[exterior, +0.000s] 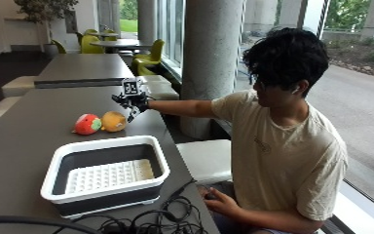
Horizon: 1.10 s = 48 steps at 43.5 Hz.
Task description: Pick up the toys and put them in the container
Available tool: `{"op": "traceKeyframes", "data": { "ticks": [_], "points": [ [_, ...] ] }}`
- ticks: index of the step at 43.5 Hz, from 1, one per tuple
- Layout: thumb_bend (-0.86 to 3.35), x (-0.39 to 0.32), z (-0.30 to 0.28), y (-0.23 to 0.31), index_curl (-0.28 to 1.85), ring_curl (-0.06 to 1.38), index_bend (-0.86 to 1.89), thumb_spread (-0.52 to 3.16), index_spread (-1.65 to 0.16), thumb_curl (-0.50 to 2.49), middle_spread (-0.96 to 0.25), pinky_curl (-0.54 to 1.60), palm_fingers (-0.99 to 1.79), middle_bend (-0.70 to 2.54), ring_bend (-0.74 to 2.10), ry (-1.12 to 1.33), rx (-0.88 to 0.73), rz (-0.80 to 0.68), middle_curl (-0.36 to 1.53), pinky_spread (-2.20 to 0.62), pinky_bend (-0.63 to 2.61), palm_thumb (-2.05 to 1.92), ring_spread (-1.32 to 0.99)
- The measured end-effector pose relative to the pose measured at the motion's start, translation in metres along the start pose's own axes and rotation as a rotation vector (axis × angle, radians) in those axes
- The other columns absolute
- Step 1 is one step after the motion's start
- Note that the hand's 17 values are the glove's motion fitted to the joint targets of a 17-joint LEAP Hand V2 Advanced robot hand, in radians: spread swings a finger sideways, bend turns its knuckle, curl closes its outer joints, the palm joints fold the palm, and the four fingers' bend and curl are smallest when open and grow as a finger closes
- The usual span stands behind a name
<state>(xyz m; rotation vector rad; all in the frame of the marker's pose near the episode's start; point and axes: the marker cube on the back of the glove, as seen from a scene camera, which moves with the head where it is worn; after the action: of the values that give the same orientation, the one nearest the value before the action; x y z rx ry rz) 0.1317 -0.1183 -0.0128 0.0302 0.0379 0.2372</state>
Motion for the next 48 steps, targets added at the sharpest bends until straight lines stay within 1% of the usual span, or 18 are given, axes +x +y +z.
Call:
{"op": "traceKeyframes", "data": {
  "ticks": [4, 9, 18, 22, 23, 24, 25, 26, 27, 28, 30, 31, 33, 34, 35, 38, 44, 48],
  "points": [
    [-0.02, 0.004, 0.003, -0.018, 0.01, 0.27, -0.06, 1.22, -0.23, 0.26, 0.03, 0.41, -0.54, 0.06, 0.22, 0.016, -0.021, 0.059, 0.14, 0.03, 1.11, 0.07, 0.0],
    [-0.02, 0.004, 0.014, -0.042, 0.0, 0.27, -0.07, 1.18, -0.23, 0.27, 0.04, 0.43, -0.52, 0.05, 0.19, -0.041, -0.068, 0.101, 0.14, 0.05, 1.19, 0.07, 0.01],
    [-0.01, -0.002, 0.058, -0.064, 0.0, 0.27, -0.05, 1.13, -0.24, 0.28, 0.08, 0.45, -0.56, 0.03, 0.16, -0.193, -0.254, 0.185, 0.12, 0.07, 1.34, 0.11, 0.04],
    [0.04, -0.001, 0.064, -0.064, -0.01, 0.28, -0.06, 1.17, -0.23, 0.31, 0.1, 0.47, -0.51, 0.02, 0.2, -0.299, -0.235, 0.257, 0.1, 0.08, 1.43, 0.22, 0.05],
    [0.06, 0.0, 0.063, -0.065, 0.0, 0.3, -0.05, 1.19, -0.24, 0.32, 0.11, 0.46, -0.45, 0.05, 0.24, -0.318, -0.217, 0.253, 0.11, 0.08, 1.41, 0.25, 0.06],
    [0.05, 0.001, 0.061, -0.065, 0.0, 0.29, -0.05, 1.18, -0.24, 0.31, 0.11, 0.46, -0.48, 0.04, 0.23, -0.344, -0.195, 0.231, 0.1, 0.08, 1.43, 0.25, 0.06],
    [0.1, 0.002, 0.059, -0.065, 0.01, 0.33, 0.02, 1.22, -0.24, 0.33, 0.11, 0.43, -0.21, 0.14, 0.35, -0.379, -0.168, 0.191, 0.12, 0.07, 1.33, 0.33, 0.05],
    [0.12, 0.003, 0.057, -0.065, 0.02, 0.34, 0.08, 1.24, -0.25, 0.34, 0.11, 0.43, -0.08, 0.18, 0.4, -0.417, -0.138, 0.145, 0.13, 0.06, 1.27, 0.36, 0.04],
    [0.13, 0.004, 0.055, -0.064, 0.03, 0.35, 0.1, 1.25, -0.25, 0.35, 0.11, 0.42, -0.05, 0.19, 0.44, -0.446, -0.11, 0.119, 0.14, 0.05, 1.25, 0.38, 0.03],
    [0.16, 0.005, 0.054, -0.062, 0.05, 0.37, 0.19, 1.29, -0.26, 0.36, 0.08, 0.4, 0.15, 0.24, 0.52, -0.46, -0.088, 0.134, 0.16, 0.0, 1.18, 0.43, -0.01],
    [0.2, 0.009, 0.05, -0.056, 0.06, 0.37, 0.2, 1.33, -0.27, 0.38, 0.05, 0.37, 0.36, 0.28, 0.61, -0.473, -0.064, 0.238, 0.17, -0.09, 1.14, 0.48, -0.07],
    [0.23, 0.009, 0.048, -0.052, 0.05, 0.38, 0.19, 1.35, -0.27, 0.4, 0.02, 0.36, 0.52, 0.31, 0.67, -0.487, -0.059, 0.282, 0.18, -0.14, 1.15, 0.53, -0.11],
    [0.26, 0.007, 0.042, -0.046, 0.05, 0.38, 0.17, 1.32, -0.27, 0.43, -0.02, 0.33, 0.64, 0.34, 0.72, -0.472, -0.032, 0.307, 0.19, -0.21, 1.14, 0.6, -0.17],
    [0.24, 0.007, 0.038, -0.043, 0.06, 0.38, 0.16, 1.36, -0.28, 0.42, -0.01, 0.33, 0.46, 0.28, 0.69, -0.42, -0.005, 0.294, 0.18, -0.2, 1.12, 0.55, -0.16],
    [0.27, 0.008, 0.033, -0.039, 0.09, 0.45, 0.23, 1.27, -0.28, 0.46, -0.05, 0.36, 0.73, 0.39, 0.8, -0.349, 0.028, 0.27, 0.23, -0.25, 1.12, 0.65, -0.22],
    [0.28, 0.007, 0.017, -0.027, 0.08, 0.46, 0.25, 1.17, -0.29, 0.51, -0.11, 0.34, 0.9, 0.47, 0.86, -0.194, 0.1, 0.156, 0.25, -0.3, 1.08, 0.71, -0.28],
    [0.27, -0.039, -0.018, -0.002, 0.11, 0.53, 0.32, 1.01, -0.32, 0.59, -0.19, 0.38, 0.96, 0.58, 0.93, -0.268, 0.175, 0.046, 0.3, -0.35, 1.05, 0.76, -0.37],
    [0.26, -0.078, -0.05, 0.013, 0.13, 0.56, 0.37, 0.92, -0.34, 0.63, -0.23, 0.39, 0.94, 0.63, 0.96, -0.275, 0.234, -0.143, 0.33, -0.37, 1.05, 0.78, -0.42]
  ]
}}
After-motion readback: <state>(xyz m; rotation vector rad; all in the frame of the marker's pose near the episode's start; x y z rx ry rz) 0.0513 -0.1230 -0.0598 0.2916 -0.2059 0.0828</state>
